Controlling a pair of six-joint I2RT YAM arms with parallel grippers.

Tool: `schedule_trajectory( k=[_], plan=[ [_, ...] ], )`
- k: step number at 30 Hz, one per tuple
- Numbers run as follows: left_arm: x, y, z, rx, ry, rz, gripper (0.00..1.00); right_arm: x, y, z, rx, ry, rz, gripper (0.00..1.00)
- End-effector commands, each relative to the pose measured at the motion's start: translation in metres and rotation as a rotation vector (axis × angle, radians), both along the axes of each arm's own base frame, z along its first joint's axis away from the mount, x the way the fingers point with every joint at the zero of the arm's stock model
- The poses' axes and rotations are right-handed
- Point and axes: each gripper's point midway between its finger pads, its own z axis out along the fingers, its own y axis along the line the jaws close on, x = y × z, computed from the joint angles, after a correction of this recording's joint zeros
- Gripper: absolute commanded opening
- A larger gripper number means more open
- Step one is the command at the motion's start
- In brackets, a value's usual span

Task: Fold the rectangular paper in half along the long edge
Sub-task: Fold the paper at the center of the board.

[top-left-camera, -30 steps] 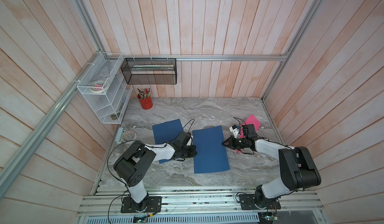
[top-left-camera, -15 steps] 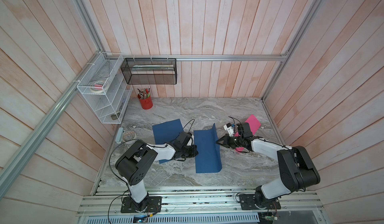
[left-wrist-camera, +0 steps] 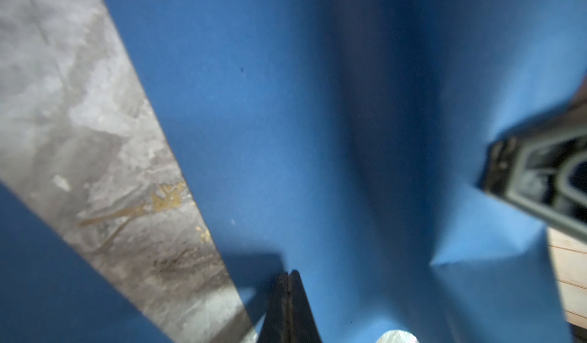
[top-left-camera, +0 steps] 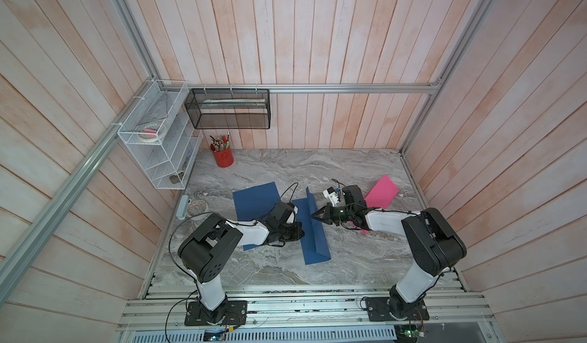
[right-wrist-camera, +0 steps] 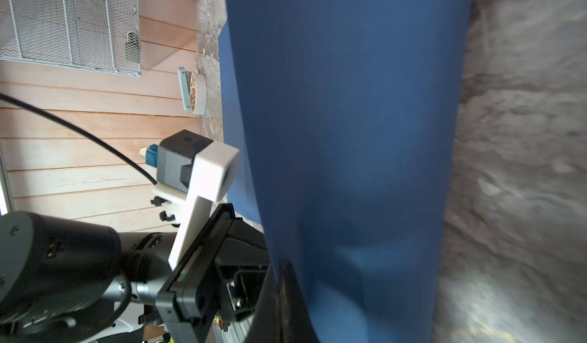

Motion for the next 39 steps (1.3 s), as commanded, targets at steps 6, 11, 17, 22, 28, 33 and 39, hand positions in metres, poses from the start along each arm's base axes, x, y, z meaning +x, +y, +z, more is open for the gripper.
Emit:
schedule_trajectory(
  k=[6, 11, 17, 22, 28, 33, 39],
  plan=[
    [-0.018, 0.015, -0.029, 0.074, 0.079, 0.008, 0.00, 0.005, 0.007, -0.014, -0.015, 0.004, 0.002, 0.00],
    [-0.018, 0.015, -0.029, 0.078, 0.082, 0.010, 0.00, 0.000, 0.009, -0.031, -0.045, 0.027, 0.029, 0.00],
    [-0.018, 0.016, -0.031, 0.086, 0.089, 0.013, 0.00, -0.005, 0.011, -0.048, -0.114, 0.029, 0.060, 0.00],
    [-0.018, 0.015, -0.031, 0.085, 0.096, 0.013, 0.00, -0.005, 0.012, -0.052, -0.116, 0.031, 0.060, 0.00],
    [-0.018, 0.015, -0.031, 0.089, 0.101, 0.014, 0.00, -0.007, 0.011, -0.060, -0.126, 0.044, 0.070, 0.00],
    [-0.018, 0.016, -0.031, 0.093, 0.104, 0.014, 0.00, -0.010, 0.011, -0.067, -0.131, 0.054, 0.076, 0.00],
    [-0.018, 0.015, -0.034, 0.096, 0.112, 0.013, 0.00, -0.011, 0.014, -0.066, -0.130, 0.048, 0.083, 0.00]
  ],
)
